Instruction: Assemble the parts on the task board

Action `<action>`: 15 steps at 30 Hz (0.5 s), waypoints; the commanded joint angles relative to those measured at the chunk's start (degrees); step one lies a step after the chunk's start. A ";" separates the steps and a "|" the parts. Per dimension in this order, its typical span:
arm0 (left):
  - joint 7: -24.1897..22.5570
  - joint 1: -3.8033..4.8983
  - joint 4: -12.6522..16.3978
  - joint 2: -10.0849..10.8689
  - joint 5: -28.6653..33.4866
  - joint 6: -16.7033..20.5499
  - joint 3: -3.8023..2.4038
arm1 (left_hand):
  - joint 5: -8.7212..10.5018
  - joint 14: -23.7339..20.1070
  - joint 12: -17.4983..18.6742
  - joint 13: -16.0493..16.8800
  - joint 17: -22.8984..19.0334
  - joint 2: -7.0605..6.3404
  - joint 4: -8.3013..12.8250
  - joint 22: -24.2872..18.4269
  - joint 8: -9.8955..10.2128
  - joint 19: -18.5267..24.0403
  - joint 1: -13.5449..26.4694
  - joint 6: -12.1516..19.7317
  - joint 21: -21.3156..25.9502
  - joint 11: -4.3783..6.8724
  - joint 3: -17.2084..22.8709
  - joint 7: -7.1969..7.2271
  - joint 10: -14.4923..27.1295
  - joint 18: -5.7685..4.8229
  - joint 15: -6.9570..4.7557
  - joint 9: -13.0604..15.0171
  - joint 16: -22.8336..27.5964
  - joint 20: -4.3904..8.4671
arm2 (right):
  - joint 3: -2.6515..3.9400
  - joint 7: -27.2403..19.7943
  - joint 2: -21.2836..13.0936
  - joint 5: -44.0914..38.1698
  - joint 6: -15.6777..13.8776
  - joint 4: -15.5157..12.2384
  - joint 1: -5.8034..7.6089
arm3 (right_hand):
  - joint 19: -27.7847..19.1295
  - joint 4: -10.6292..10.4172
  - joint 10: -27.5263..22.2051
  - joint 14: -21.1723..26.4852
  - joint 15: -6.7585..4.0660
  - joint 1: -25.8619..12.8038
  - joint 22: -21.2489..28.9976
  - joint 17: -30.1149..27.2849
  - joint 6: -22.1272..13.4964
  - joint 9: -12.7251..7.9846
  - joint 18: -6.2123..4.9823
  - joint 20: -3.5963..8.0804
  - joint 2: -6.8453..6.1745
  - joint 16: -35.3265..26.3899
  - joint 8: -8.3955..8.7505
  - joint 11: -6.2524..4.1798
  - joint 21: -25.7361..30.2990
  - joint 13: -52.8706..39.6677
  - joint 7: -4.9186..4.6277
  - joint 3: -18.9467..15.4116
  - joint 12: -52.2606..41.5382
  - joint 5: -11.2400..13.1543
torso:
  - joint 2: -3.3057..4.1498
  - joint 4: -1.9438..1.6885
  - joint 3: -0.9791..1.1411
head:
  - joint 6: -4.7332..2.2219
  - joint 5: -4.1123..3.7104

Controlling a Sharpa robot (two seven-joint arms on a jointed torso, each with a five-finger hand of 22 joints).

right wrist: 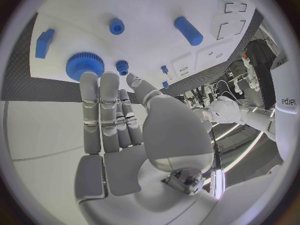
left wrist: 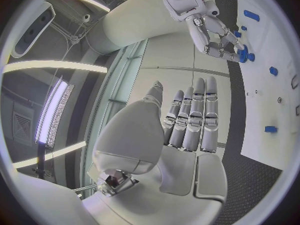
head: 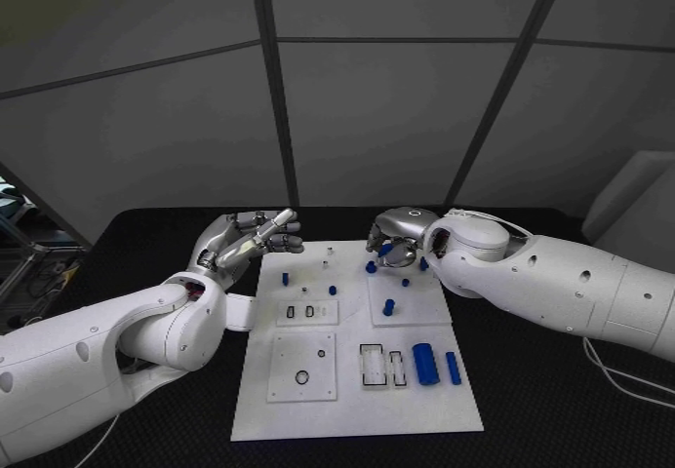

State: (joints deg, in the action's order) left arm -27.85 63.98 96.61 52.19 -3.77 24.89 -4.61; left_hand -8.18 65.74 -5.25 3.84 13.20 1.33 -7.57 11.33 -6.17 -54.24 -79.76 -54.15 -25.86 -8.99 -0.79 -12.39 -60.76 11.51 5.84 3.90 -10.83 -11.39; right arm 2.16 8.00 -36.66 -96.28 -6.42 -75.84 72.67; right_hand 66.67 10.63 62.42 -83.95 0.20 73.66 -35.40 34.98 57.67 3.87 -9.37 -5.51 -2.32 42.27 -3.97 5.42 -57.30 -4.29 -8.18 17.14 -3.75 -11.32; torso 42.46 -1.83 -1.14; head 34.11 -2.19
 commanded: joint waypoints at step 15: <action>0.35 0.10 0.27 0.25 -0.49 -1.28 -0.18 | 0.03 -0.58 0.49 -0.07 0.24 -0.02 0.03 -0.07 0.60 -0.02 0.33 0.40 -0.24 -0.45 -0.37 -0.38 0.56 -1.18 0.29 -0.06 0.78 -0.51 | 0.02 0.05 1.85 -1.11 2.18 1.91 0.09 | 1.47 -0.91 2.26 -0.90 -0.04 0.69 -7.74 7.83 -0.11 0.03 1.01 0.07 -0.94 8.38 -0.06 -0.26 -6.61 -0.03 0.03 4.77 -0.13 0.45 | 0.65 0.00 0.10 | 0.54 0.06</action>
State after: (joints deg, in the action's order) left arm -27.46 64.00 96.67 52.38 -3.82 24.45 -4.72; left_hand -8.17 65.53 -4.98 3.84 13.39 1.36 -7.57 11.33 -5.97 -54.24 -79.78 -53.94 -25.86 -9.39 -0.79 -12.60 -60.35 11.51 6.05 3.91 -10.32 -11.39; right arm 2.15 8.17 -34.93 -96.91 -4.93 -74.03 72.66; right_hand 67.80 9.73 64.12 -83.95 0.20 74.11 -42.77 42.50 57.67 3.87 -9.36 -5.42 -2.78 50.28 -3.97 5.19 -63.61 -4.41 -8.18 21.61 -3.75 -11.16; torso 42.98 -1.83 -1.10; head 34.49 -2.04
